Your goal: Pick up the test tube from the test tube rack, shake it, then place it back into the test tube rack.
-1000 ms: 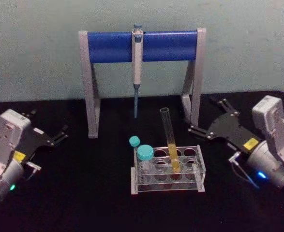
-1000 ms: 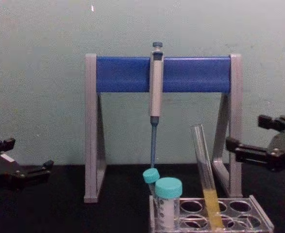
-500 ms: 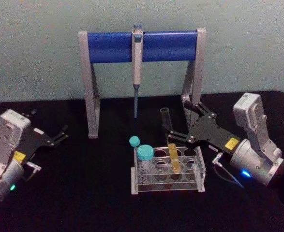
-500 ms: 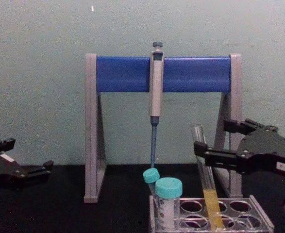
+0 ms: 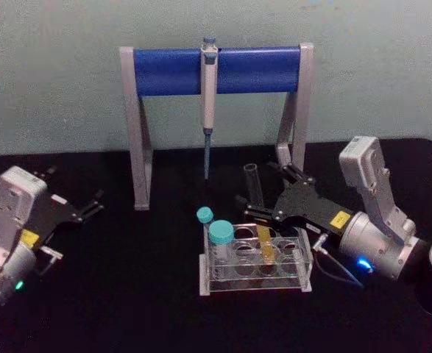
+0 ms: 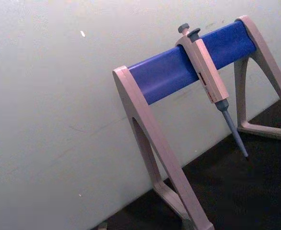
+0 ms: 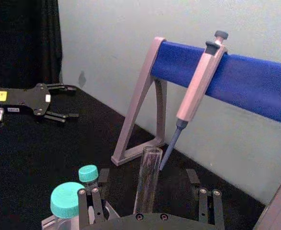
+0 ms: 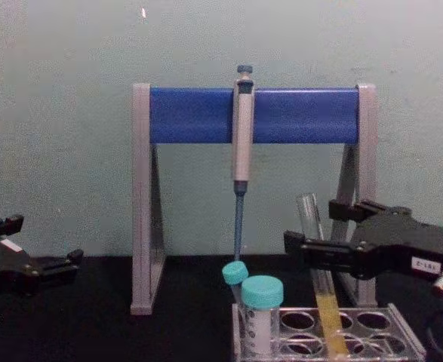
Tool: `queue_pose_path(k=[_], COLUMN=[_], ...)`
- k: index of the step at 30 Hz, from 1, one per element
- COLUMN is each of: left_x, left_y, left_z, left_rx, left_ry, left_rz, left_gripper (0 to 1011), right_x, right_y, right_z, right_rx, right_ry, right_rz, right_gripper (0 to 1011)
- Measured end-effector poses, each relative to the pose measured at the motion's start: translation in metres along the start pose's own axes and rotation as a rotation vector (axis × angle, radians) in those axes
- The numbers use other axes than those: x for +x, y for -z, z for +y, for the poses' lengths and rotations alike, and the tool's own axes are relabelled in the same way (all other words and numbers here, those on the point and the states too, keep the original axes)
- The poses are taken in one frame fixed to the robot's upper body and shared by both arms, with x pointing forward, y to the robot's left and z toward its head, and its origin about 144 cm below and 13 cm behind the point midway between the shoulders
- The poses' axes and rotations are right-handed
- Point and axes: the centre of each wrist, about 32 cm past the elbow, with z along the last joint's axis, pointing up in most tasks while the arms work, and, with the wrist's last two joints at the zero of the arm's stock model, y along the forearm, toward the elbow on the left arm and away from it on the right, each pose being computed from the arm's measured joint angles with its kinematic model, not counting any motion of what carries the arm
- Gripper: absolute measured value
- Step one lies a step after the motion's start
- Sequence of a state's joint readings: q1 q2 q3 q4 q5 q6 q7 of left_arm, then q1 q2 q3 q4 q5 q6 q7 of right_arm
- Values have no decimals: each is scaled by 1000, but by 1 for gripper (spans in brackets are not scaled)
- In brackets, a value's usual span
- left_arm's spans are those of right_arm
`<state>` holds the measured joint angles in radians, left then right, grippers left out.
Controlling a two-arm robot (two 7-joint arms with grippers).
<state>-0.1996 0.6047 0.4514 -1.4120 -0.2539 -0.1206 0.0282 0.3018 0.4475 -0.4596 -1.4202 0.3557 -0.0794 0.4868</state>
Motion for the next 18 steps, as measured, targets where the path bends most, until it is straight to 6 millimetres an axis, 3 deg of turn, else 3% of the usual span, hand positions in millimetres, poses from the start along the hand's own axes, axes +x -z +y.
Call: queue_pose_path(k=[18], left_x=[0], left_y=[0], left_z=[0], left_rx=[0], left_ry=[0], left_rz=[0], left_gripper=[1001], right_x=[0], right_y=[-1], right_z=[1], right_rx=[-53], right_ry=[-5], right_rz=[68], right_gripper=[1000])
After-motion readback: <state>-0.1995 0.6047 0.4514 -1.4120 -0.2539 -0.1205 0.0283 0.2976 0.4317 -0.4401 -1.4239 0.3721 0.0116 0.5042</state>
